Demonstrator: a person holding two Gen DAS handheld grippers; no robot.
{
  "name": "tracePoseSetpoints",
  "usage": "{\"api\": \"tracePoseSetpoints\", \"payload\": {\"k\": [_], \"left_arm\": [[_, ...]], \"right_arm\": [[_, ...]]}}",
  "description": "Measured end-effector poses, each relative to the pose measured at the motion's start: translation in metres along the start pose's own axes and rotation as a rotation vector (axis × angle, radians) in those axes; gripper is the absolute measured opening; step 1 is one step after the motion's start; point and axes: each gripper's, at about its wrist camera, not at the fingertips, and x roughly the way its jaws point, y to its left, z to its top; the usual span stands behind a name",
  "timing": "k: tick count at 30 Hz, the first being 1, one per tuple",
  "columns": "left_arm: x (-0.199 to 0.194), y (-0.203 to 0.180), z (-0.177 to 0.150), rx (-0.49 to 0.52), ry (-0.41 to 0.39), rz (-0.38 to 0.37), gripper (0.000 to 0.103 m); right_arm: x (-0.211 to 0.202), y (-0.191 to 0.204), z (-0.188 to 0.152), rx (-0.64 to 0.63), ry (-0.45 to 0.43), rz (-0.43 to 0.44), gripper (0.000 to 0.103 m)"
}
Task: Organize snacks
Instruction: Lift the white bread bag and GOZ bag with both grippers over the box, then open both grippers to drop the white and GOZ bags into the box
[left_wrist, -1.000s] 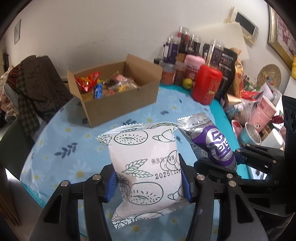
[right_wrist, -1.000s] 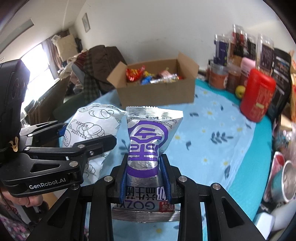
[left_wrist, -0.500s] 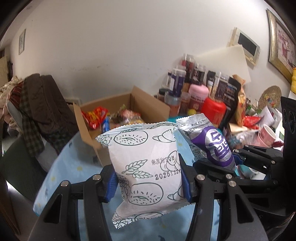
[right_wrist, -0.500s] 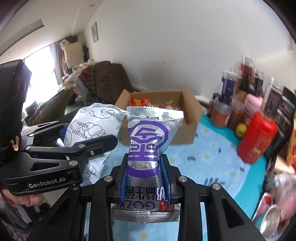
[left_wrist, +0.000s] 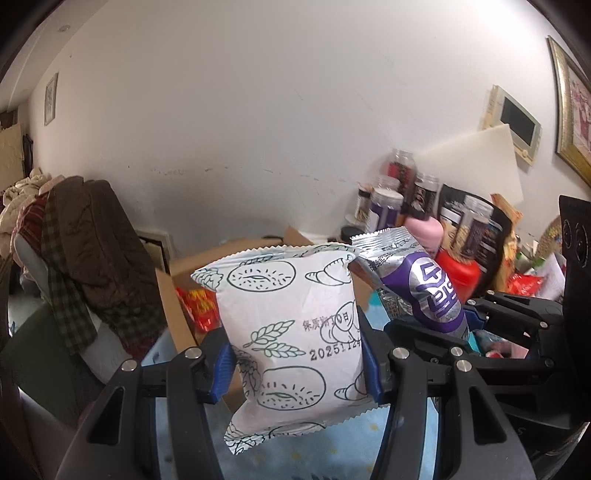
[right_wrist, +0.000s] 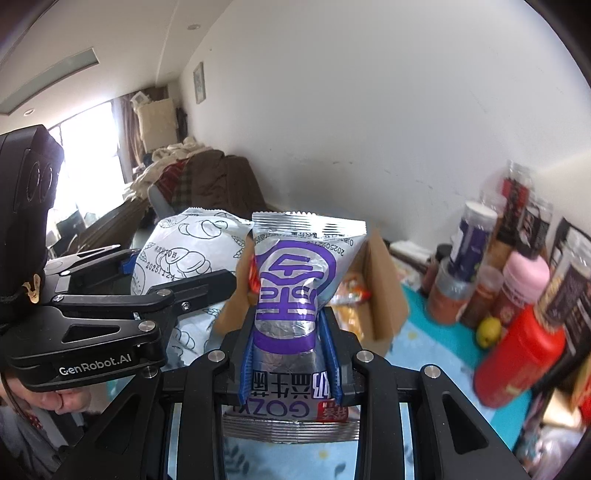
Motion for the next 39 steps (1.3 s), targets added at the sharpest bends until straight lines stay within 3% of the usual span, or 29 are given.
{"api": "tracePoseSetpoints", "payload": {"k": [12, 22, 39], "left_arm": [[0.066, 0.026, 0.046, -0.018, -0.03, 0.019, 0.055], [0.138, 0.045, 0.067, -0.013, 0.014, 0.05, 0.055], [0.229, 0.069, 0.034, -0.054, 0.217, 0.088, 0.055]], "right_arm": [[0.068, -0.032, 0.046, -0.033, -0.014, 0.005, 0.031], [0.135, -0.064, 0.064, 0.0, 0.009, 0.016, 0.031], [0.211, -0.09, 0.038, 0.037, 0.185, 0.023, 0.031]]}}
